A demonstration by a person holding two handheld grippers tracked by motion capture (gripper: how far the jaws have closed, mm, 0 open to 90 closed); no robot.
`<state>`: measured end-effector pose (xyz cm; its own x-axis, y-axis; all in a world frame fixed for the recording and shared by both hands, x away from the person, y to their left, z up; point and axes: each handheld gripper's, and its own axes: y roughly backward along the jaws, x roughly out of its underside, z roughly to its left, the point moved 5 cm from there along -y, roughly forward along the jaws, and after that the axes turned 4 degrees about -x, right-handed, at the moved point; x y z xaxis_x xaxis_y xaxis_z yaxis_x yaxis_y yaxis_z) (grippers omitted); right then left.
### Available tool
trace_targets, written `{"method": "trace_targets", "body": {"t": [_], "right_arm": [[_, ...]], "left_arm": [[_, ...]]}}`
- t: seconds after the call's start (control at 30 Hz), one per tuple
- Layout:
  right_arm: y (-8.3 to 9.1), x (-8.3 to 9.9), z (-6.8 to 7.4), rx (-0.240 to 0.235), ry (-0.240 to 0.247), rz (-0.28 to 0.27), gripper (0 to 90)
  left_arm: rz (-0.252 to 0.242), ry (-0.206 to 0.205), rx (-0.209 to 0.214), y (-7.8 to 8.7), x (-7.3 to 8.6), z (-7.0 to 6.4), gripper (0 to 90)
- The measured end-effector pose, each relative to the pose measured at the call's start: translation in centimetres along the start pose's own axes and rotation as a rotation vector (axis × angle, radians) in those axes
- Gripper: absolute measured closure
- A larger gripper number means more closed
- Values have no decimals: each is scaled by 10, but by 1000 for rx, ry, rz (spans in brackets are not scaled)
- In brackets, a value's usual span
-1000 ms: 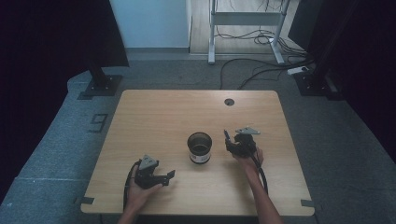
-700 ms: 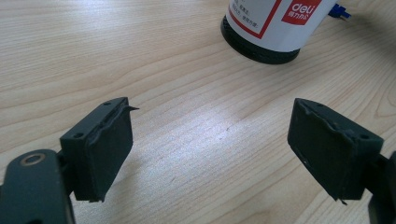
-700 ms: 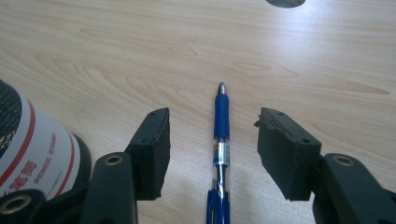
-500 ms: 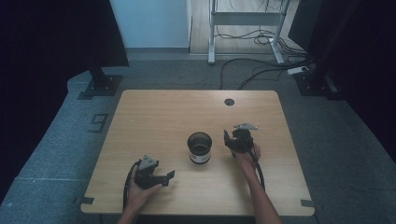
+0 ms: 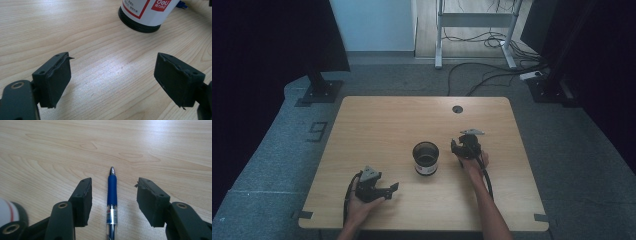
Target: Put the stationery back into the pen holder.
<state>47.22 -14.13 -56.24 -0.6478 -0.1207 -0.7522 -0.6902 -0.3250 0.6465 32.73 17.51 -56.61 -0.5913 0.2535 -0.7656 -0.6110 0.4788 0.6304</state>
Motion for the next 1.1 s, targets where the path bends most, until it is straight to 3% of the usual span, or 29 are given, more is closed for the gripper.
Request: {"method": "trace_targets", "body": {"t": [0.3,0.47,0.63,0.93,1.1], "right_arm": [[-17,8,-1,12,12,42,503],[-18,8,-1,29,26,37,551],[-19,6,-4,32,41,32,768],[-14,6,-11,-20,-4,28,785],[5,-3,-12,-39,-5,-38,785]], "left_arm": [[5,-4,1,-1,1,0,146],[5,-5,0,-1,1,0,146],[9,-7,0,-2,1,0,146],[13,-7,0,-2,2,0,147],[12,-9,-2,-2,2,1,147]]}}
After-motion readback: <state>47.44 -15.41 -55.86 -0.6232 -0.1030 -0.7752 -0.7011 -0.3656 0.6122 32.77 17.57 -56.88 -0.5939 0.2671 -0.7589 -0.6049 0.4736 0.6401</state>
